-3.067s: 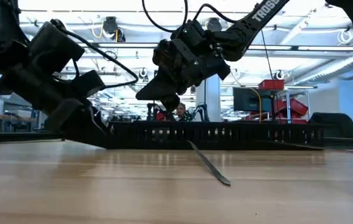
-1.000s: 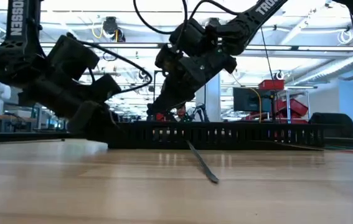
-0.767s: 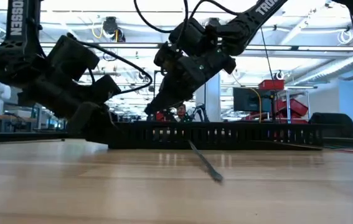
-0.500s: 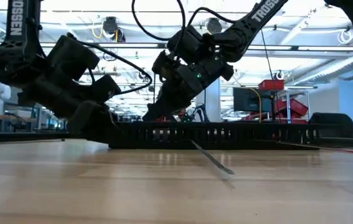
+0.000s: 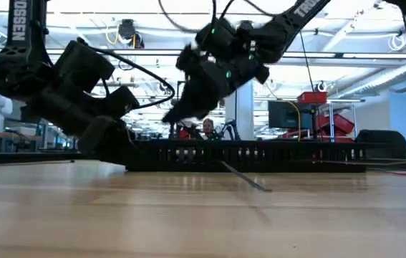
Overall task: Ziptie cables
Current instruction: Close the black cable duct
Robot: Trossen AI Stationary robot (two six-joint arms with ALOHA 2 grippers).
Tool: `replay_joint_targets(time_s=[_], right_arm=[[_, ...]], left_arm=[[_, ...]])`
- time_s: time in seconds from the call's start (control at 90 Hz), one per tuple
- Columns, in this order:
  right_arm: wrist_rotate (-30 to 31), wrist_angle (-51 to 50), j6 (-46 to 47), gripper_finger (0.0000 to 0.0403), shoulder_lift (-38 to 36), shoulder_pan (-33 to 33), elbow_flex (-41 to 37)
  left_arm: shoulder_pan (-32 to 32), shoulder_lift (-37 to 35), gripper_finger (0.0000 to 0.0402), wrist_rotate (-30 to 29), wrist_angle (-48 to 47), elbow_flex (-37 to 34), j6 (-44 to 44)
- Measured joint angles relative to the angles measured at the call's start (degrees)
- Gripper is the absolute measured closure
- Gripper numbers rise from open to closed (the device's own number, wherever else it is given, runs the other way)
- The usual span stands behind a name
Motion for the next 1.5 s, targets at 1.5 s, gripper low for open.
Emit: replay_joint_targets(time_s=[1.5], right_arm=[[3.99, -0.02, 0.92, 0.0403, 4.87, 0.31, -0.02]], left_arm=[[-0.04, -0.35, 0.0159, -2.6, -1.63, 0.4, -2.97]])
